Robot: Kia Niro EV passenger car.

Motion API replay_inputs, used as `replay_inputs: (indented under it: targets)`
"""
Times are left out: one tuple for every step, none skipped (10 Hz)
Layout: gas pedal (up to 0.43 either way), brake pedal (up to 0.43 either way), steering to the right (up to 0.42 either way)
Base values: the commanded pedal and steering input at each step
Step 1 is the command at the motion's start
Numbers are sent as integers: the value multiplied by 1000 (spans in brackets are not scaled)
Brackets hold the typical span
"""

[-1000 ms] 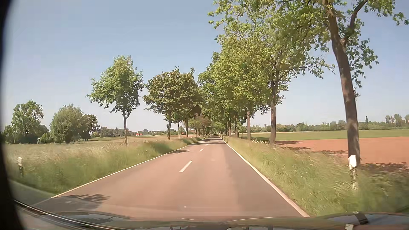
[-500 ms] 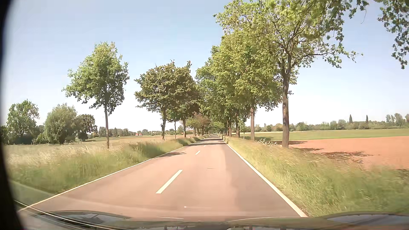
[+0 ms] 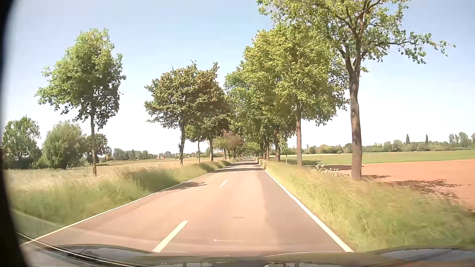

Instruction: Follow the waypoints while adhering to traffic rules and regulations

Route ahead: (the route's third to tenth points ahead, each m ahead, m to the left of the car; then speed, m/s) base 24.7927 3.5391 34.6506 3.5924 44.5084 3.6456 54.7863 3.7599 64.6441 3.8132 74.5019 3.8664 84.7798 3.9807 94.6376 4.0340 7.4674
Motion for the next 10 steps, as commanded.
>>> replay_inputs:
  targets:
    - [87,0,-1]
    - [59,0,-2]
    - [59,0,-1]
    - [59,0,-2]
    - [59,0,-2]
    - [59,0,-2]
    - [59,0,-2]
    - [59,0,-2]
    - [59,0,-2]
    - [59,0,-2]
